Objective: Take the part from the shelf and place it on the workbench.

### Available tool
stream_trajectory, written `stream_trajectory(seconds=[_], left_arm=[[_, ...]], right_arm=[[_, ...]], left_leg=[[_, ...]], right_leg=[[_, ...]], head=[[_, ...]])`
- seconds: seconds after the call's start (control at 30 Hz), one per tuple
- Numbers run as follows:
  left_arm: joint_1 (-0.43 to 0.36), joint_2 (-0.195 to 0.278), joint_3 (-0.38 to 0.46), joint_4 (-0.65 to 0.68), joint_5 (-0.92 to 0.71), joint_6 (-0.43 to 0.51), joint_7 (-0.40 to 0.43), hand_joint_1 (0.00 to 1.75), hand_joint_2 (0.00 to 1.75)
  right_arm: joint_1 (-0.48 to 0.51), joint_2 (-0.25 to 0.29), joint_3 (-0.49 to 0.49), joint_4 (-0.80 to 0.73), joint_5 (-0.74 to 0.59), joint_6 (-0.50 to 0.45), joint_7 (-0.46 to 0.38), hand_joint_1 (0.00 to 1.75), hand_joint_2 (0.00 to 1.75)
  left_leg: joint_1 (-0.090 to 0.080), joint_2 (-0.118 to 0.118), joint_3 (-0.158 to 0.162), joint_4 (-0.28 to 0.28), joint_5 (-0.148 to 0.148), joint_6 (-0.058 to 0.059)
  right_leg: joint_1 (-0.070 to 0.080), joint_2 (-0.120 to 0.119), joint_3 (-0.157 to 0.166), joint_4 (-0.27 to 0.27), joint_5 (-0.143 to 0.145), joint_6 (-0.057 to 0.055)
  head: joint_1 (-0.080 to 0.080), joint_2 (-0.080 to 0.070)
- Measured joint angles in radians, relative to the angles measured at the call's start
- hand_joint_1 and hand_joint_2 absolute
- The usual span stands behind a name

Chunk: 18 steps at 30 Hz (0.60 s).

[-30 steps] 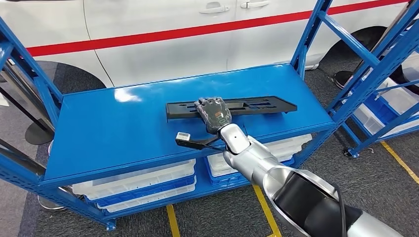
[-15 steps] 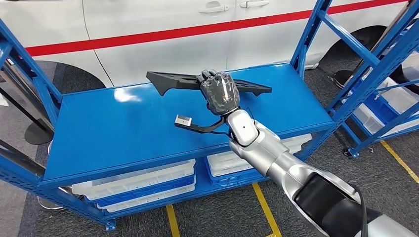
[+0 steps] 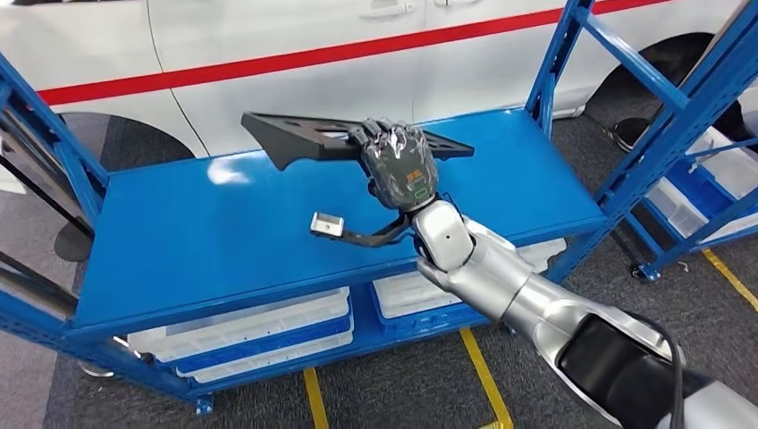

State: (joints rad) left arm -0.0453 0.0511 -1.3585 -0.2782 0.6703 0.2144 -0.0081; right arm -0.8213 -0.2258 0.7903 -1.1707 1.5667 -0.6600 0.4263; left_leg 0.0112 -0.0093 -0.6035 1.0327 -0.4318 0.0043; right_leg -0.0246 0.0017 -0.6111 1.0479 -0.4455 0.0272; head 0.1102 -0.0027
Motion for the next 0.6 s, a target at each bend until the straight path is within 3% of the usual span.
stream_trajectory(seconds=[0.07, 0.1, 0.2, 0.27, 0.3, 0.33, 0.4, 0.43, 0.47, 0.57, 0.6], left_arm=[[0.0, 0.0, 0.001, 0.0, 0.0, 0.002, 0.001, 0.0, 1.75], [0.001, 0.0, 0.001, 0.0, 0.0, 0.003, 0.001, 0.0, 1.75], [-0.005, 0.0, 0.002, 0.0, 0.0, 0.004, 0.001, 0.0, 1.75], [-0.01, 0.0, 0.004, 0.0, -0.002, 0.003, 0.001, 0.0, 1.75], [-0.011, 0.0, 0.004, 0.0, -0.003, 0.002, 0.001, 0.0, 1.75], [-0.011, 0.0, 0.004, 0.0, -0.005, 0.001, 0.002, 0.0, 1.75], [-0.011, 0.0, 0.004, 0.0, -0.007, -0.001, 0.002, 0.0, 1.75], [-0.011, 0.0, 0.004, 0.0, -0.007, -0.001, 0.002, 0.0, 1.75], [-0.011, 0.0, 0.004, 0.0, -0.008, -0.002, 0.002, 0.0, 1.75], [-0.009, -0.001, 0.004, 0.0, -0.008, -0.003, 0.001, 0.0, 1.75], [-0.01, -0.002, 0.004, 0.0, -0.008, -0.004, 0.001, 0.0, 1.75]], right_arm=[[-0.002, -0.008, 0.008, -0.023, 0.0, 0.0, 0.003, 1.75, 1.75], [-0.005, -0.012, 0.011, -0.032, 0.0, 0.0, 0.004, 1.75, 1.75], [-0.015, -0.021, 0.02, -0.051, 0.0, 0.0, 0.017, 1.75, 1.75], [-0.018, -0.028, 0.033, -0.057, 0.0, 0.0, 0.039, 1.75, 1.75], [-0.02, -0.033, 0.041, -0.058, 0.0, 0.0, 0.052, 1.75, 1.75], [-0.022, -0.037, 0.049, -0.06, 0.0, 0.0, 0.066, 1.75, 1.75], [-0.029, -0.046, 0.061, -0.065, 0.0, 0.0, 0.083, 1.75, 1.75], [-0.032, -0.05, 0.064, -0.067, 0.0, 0.0, 0.087, 1.75, 1.75], [-0.034, -0.053, 0.067, -0.07, 0.0, 0.0, 0.089, 1.75, 1.75], [-0.037, -0.06, 0.077, -0.073, 0.0, 0.0, 0.09, 1.75, 1.75], [-0.038, -0.063, 0.08, -0.073, 0.0, 0.0, 0.09, 1.75, 1.75]], left_leg=[[0.003, 0.0, -0.006, 0.003, -0.002, -0.009], [0.004, 0.001, -0.012, 0.017, -0.018, -0.014], [0.005, 0.004, -0.065, 0.168, -0.128, -0.023], [0.005, 0.004, -0.086, 0.261, -0.173, -0.024], [0.004, 0.004, -0.073, 0.26, -0.171, -0.022], [0.003, 0.004, -0.04, 0.22, -0.152, -0.018], [-0.001, 0.004, 0.048, 0.082, -0.11, -0.006], [-0.004, 0.004, 0.077, 0.029, -0.096, -0.001], [-0.007, 0.003, 0.09, -0.001, -0.09, 0.004], [-0.012, 0.003, 0.08, -0.015, -0.065, 0.02], [-0.01, 0.004, 0.075, -0.021, -0.052, 0.028]], right_leg=[[0.0, -0.001, -0.008, 0.001, 0.007, -0.013], [-0.002, -0.002, -0.011, 0.0, 0.011, -0.021], [-0.002, -0.005, -0.028, -0.003, 0.027, -0.039], [0.003, -0.007, -0.043, -0.002, 0.038, -0.042], [0.005, -0.008, -0.05, -0.001, 0.044, -0.042], [0.007, -0.008, -0.058, 0.001, 0.05, -0.041], [0.009, -0.007, -0.069, 0.002, 0.064, -0.036], [0.009, -0.007, -0.073, 0.002, 0.071, -0.03], [0.009, -0.008, -0.076, 0.0, 0.078, -0.024], [0.006, -0.008, -0.078, -0.012, 0.099, -0.002], [0.005, -0.006, -0.084, -0.007, 0.089, 0.003]], head=[[0.0, 0.0], [0.0, 0.0], [0.0, 0.0], [0.0, 0.0], [0.0, 0.0], [0.0, 0.0], [0.0, 0.0], [0.0, 0.0], [0.0, 0.0], [0.0, 0.0], [0.001, 0.0]])
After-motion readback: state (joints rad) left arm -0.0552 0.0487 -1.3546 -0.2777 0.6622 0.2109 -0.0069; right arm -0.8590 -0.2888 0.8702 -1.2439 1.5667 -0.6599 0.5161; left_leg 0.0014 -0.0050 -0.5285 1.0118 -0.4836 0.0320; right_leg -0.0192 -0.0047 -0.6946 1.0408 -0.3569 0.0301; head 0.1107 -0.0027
